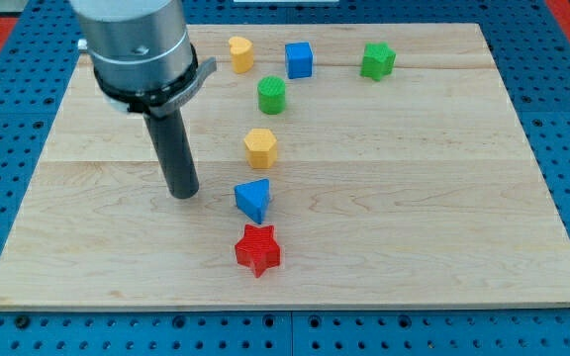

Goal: Move the red star up

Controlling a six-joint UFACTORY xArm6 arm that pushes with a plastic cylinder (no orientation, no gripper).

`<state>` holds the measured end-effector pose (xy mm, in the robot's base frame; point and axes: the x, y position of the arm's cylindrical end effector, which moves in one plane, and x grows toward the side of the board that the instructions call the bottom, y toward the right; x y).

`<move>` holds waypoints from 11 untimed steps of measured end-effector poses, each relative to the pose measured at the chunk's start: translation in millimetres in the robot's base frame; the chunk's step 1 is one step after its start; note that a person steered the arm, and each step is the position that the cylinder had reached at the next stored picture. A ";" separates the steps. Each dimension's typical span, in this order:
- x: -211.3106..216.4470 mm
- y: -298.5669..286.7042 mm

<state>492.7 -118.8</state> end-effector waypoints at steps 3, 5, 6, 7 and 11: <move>126.2 -8.8; 123.2 142.7; 101.6 131.3; 83.4 85.4; -28.9 -13.6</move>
